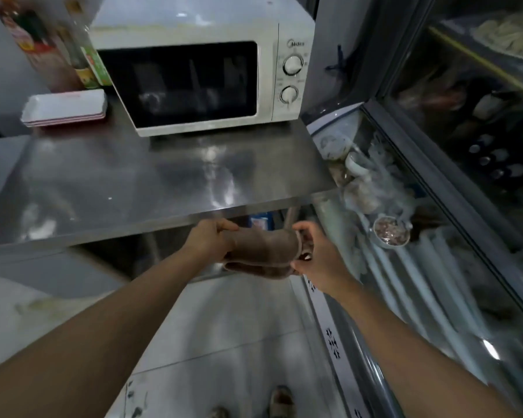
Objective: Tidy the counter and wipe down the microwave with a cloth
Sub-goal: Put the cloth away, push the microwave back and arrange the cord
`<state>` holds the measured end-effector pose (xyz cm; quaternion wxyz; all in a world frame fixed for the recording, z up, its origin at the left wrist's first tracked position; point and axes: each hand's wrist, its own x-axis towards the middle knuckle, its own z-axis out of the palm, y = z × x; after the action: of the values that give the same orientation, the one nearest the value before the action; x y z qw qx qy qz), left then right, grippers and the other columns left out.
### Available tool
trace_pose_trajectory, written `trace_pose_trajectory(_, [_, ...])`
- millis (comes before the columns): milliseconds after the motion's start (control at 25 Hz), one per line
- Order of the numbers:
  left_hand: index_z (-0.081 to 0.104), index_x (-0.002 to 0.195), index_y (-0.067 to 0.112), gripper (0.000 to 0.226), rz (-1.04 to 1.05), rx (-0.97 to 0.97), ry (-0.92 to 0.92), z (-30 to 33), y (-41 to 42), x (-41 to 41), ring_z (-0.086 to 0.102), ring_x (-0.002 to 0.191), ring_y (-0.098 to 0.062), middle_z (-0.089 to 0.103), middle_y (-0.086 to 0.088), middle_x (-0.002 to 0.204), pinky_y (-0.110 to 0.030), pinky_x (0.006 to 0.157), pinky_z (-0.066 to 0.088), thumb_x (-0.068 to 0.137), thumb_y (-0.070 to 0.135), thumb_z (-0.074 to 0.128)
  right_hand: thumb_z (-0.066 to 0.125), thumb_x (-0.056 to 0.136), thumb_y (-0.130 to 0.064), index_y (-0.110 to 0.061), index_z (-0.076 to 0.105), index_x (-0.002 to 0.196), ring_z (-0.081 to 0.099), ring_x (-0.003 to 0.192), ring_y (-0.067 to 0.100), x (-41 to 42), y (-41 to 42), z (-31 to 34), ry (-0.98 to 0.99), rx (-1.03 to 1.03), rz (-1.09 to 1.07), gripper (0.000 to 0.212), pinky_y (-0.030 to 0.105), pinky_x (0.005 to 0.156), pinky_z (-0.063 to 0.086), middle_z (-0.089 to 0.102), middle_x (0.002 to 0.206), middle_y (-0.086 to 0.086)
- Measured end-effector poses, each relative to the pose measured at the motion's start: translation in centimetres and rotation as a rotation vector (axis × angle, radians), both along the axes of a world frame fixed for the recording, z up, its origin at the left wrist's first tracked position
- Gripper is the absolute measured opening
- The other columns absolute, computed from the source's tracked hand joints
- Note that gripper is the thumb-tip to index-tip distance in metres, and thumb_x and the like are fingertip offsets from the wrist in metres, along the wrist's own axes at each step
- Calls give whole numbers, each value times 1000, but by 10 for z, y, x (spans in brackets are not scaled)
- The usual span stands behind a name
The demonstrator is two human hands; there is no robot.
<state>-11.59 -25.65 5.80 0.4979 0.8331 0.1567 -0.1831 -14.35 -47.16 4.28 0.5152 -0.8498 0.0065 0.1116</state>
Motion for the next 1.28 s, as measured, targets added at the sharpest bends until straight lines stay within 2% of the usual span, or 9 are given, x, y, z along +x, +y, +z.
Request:
trace_pose_trajectory(120, [66,85,21,20,64,28,34,-37,-21,2,63,87,-29,68,-15,98,-45,85,55,83,2,61,70,71,8,-13,53,113,59,101,14,7,-18,-43,6,-83,17,50,8,67,45,59,113,4])
trace_pose_trajectory(320, [66,79,25,26,104,100,79,-111,-51,3,65,97,-33,70,-13,96,-44,91,52,82,-1,59,72,69,7,-13,56,116,61,102,22,16,-40,-122,71,-139,13,54,6,65,43,61,115,10])
trace_pose_trajectory(480, [70,94,19,27,107,161,120,-169,-59,8,64,101,-34,70,-13,104,-42,92,52,81,0,54,73,66,8,-14,57,114,58,96,16,20,-45,-178,118,-163,19,55,-3,61,38,61,112,9])
trace_pose_trajectory(560, [69,96,17,26,93,193,115,-203,-60,12,64,99,-33,69,-13,103,-38,88,54,81,1,55,73,66,8,-14,57,113,59,94,15,22,-44,-207,137,-168,15,54,12,73,51,62,110,7])
trace_pose_trajectory(640, [68,95,18,23,95,221,103,-238,-59,18,65,96,-31,70,-11,101,-34,84,53,81,4,57,73,67,8,-13,57,114,59,93,13,25,-41,-241,136,-176,5,54,22,82,53,63,110,6])
trace_pose_trajectory(760, [68,98,19,22,63,270,114,-291,-53,28,63,90,-26,66,-4,97,-28,79,52,83,6,59,74,69,5,-14,56,116,59,98,13,31,-34,-291,144,-213,27,54,10,80,44,61,113,5])
trace_pose_trajectory(1000, [64,91,26,24,22,296,117,-404,-32,45,58,81,-19,61,0,91,-25,75,50,82,3,59,73,69,6,-14,55,117,59,101,20,46,-12,-395,138,-250,38,55,14,79,44,56,115,8])
trace_pose_trajectory(1120, [64,94,29,26,-1,340,97,-453,-18,60,57,84,-21,59,0,93,-27,74,52,83,6,58,72,70,5,-13,56,117,54,96,13,62,1,-440,112,-282,62,53,2,69,38,56,115,7])
trace_pose_trajectory(1280, [65,100,28,27,-40,427,17,-513,-10,102,59,91,-23,62,-1,99,-29,79,52,83,8,57,71,74,4,-13,56,117,47,92,8,103,16,-495,54,-304,63,49,7,73,36,51,108,1])
